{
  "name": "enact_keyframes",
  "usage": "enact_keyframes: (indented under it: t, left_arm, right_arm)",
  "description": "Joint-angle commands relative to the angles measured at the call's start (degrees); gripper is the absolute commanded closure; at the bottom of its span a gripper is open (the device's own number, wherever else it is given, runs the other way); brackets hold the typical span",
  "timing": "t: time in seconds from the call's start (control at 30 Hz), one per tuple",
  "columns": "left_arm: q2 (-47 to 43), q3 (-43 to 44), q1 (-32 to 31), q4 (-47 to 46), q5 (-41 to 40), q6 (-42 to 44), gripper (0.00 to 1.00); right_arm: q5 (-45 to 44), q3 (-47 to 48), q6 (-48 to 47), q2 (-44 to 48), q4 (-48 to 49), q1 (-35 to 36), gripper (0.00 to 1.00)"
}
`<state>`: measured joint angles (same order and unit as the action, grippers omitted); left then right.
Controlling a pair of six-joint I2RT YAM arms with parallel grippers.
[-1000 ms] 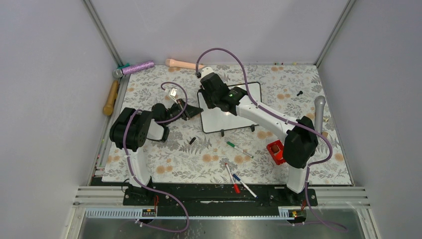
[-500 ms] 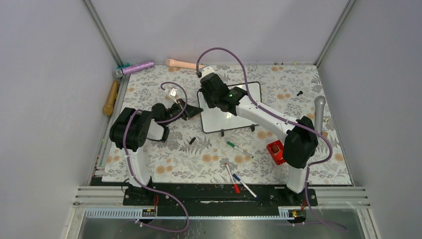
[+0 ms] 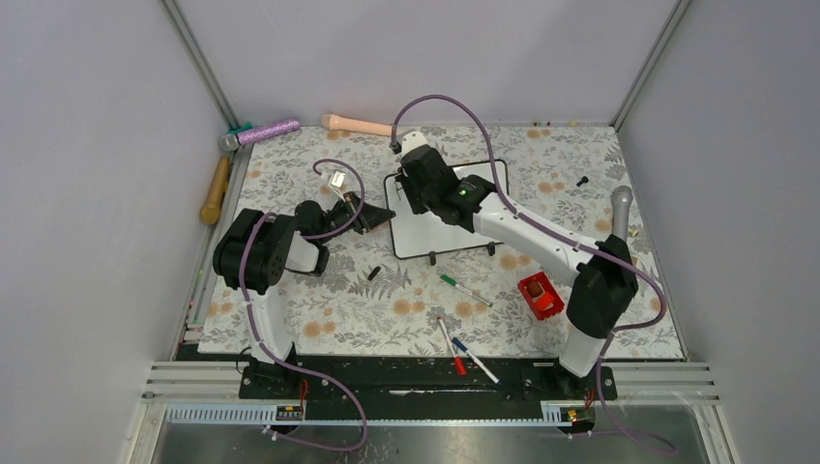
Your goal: Write a sentence on the whiteboard
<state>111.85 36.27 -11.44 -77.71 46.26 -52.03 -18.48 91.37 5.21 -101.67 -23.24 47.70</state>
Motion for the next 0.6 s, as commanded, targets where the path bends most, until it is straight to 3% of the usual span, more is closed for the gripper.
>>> enact_keyframes:
  t: [0.0, 0.57]
  left_arm:
    - [-2.3, -0.1, -0.2, -3.7, 0.7, 0.6, 0.96]
    - [-2.6, -0.2, -0.4, -3.7, 0.6, 0.5, 0.97]
  right_arm:
    - [2.1, -2.7, 0.0, 5.7, 4.6, -0.1, 1.00]
    - [-2.1, -2.4, 0.1, 3.3, 1.5, -0.2, 1.00]
